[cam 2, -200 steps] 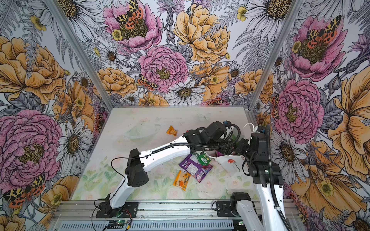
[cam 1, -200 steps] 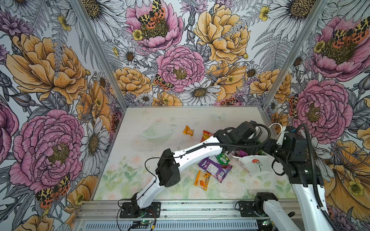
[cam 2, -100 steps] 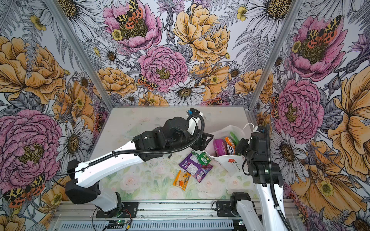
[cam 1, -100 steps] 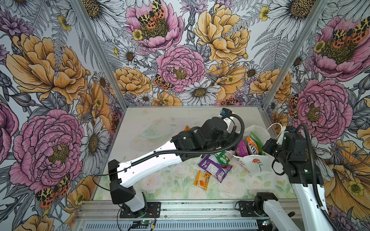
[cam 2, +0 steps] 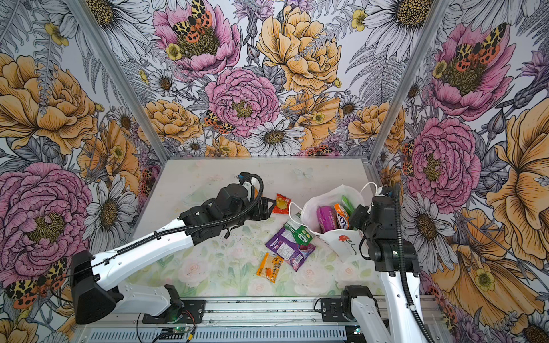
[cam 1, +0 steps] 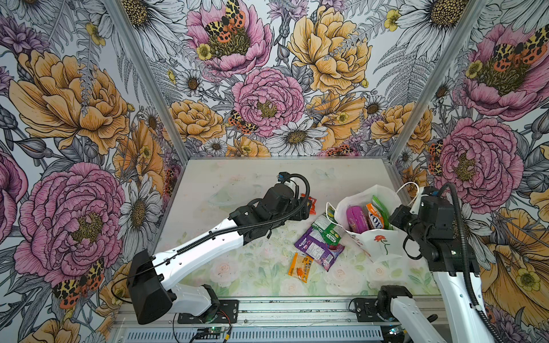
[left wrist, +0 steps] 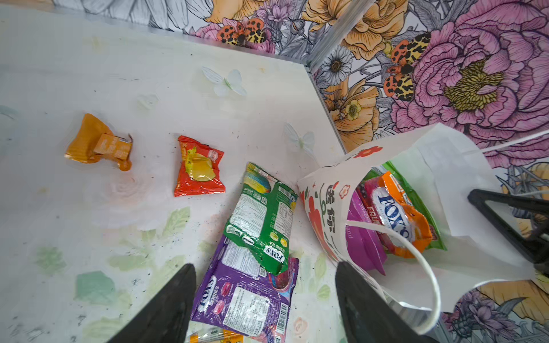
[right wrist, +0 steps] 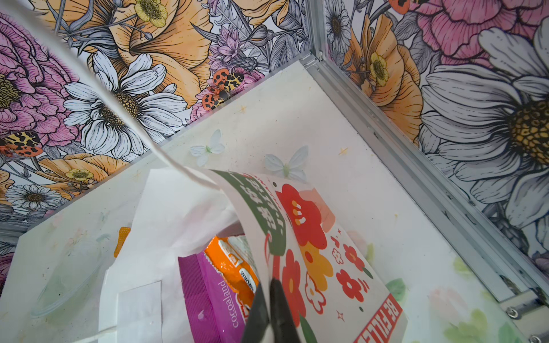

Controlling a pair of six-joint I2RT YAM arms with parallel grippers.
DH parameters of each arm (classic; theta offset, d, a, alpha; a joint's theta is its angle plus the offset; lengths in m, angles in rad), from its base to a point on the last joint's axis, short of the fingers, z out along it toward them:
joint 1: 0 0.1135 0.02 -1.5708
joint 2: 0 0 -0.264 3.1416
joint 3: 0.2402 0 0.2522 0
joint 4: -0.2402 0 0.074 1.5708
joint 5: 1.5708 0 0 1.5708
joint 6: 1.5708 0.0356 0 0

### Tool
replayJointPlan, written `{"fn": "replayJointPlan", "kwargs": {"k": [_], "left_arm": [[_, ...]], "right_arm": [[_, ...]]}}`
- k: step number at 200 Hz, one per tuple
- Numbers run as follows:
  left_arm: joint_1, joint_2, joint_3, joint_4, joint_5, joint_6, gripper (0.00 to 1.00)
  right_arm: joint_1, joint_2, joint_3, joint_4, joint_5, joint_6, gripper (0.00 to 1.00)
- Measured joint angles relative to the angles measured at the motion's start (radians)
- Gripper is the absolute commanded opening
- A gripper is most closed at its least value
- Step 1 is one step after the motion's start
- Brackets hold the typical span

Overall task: Place the snacks into the paper bag
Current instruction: Pick up the paper bag from the middle-right of the table.

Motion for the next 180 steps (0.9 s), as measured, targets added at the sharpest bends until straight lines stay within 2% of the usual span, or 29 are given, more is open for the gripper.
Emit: {"fn": "replayJointPlan", "kwargs": {"k": [22,63,99,132,180], "left_arm": [[-0.017,0.092,0.004,0.090,0.094,-0.031,0.74],[-0.045,0.225,0.027,0.151,0.184,-0.074,0.68],[-0.045,0.261,0.044,0.228,0.230,-0.124,0.53],[-0.045,0.310,0.077,0.312,0.283,-0.167,0.46],[-0.072,0.415,0.217,0.301,0.315,-0.172,0.20]], "right_arm": [[0.000,0.000,0.000,0.000,0.000,0.000,0.00],[0.000,0.000,0.000,0.000,-0.002,0.000,0.00],[0.000,-0.001,-0.009,0.009,-0.004,0.000,0.00],[0.000,-0.001,-0.016,0.019,-0.011,0.000,0.00],[0.000,-0.001,-0.017,0.023,-0.015,0.000,0.00]]}}
